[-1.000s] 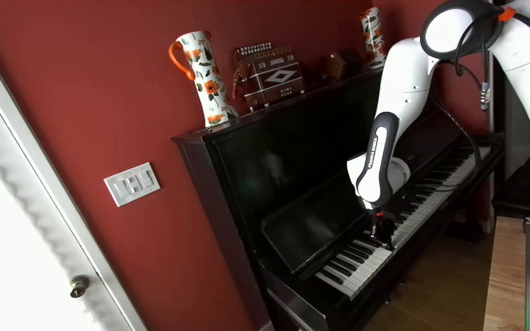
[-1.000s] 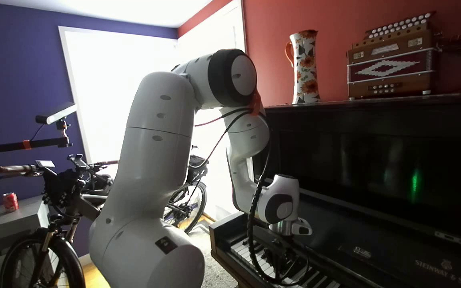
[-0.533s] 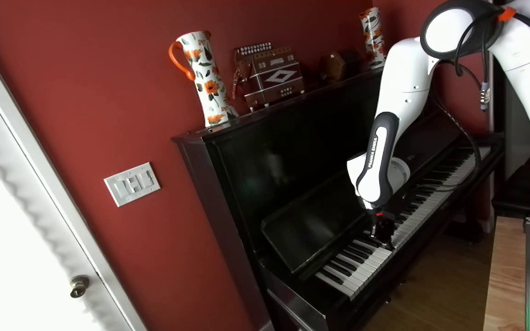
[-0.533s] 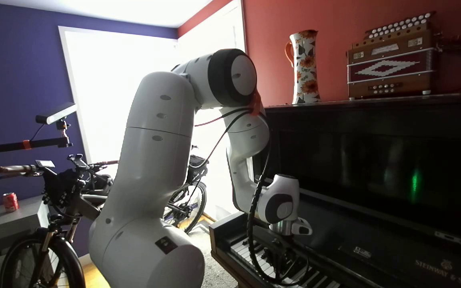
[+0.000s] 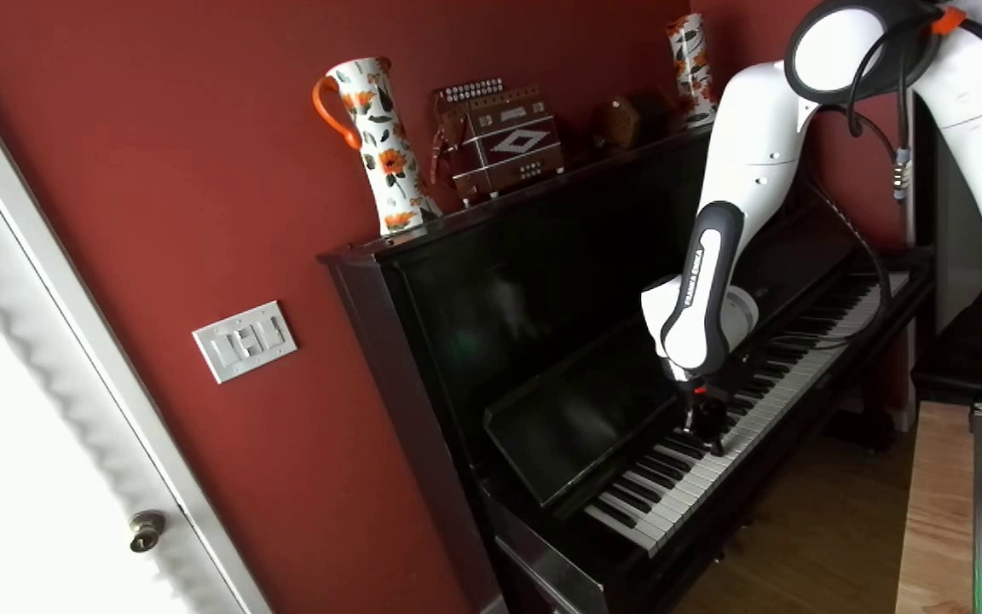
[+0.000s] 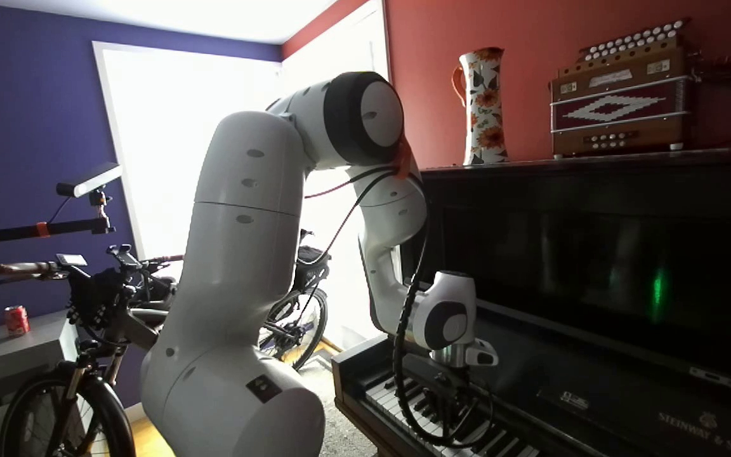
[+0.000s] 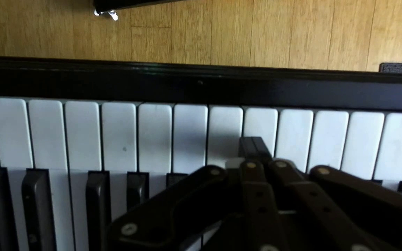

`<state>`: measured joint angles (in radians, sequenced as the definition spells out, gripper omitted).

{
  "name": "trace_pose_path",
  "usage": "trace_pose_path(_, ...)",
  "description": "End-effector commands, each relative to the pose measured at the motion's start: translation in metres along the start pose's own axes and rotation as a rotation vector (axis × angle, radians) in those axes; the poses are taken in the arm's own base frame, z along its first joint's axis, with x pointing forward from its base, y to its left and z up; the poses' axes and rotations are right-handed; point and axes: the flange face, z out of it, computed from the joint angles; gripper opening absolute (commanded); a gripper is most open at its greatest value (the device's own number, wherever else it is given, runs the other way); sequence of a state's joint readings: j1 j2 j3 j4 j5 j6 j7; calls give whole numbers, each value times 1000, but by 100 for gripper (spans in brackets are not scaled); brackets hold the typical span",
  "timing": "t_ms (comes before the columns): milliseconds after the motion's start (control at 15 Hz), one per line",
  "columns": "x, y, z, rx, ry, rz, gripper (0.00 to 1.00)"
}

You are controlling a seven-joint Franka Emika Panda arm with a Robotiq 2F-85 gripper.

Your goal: Press the key on the keyboard

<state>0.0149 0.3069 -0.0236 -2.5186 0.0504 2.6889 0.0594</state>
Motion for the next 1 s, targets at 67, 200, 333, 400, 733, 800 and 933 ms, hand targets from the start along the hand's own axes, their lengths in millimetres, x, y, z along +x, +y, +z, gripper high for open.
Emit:
trace_pose_path(67, -5, -2, -19, -22, 21, 2, 0)
trace_pose_path(200, -6, -2, -26, -25, 29, 4, 0)
trace_pose_path(333, -7, -3, -33, -30, 34, 7, 0)
trace_pose_path(400, -8, -3, -36, -30, 37, 12, 26)
trace_pose_path(733, -9, -5, -51, -39, 50, 13, 56)
trace_pose_path(800, -10, -5, -53, -42, 50, 14, 64)
trace_pose_path(933, -12, -7, -59, -50, 51, 19, 80)
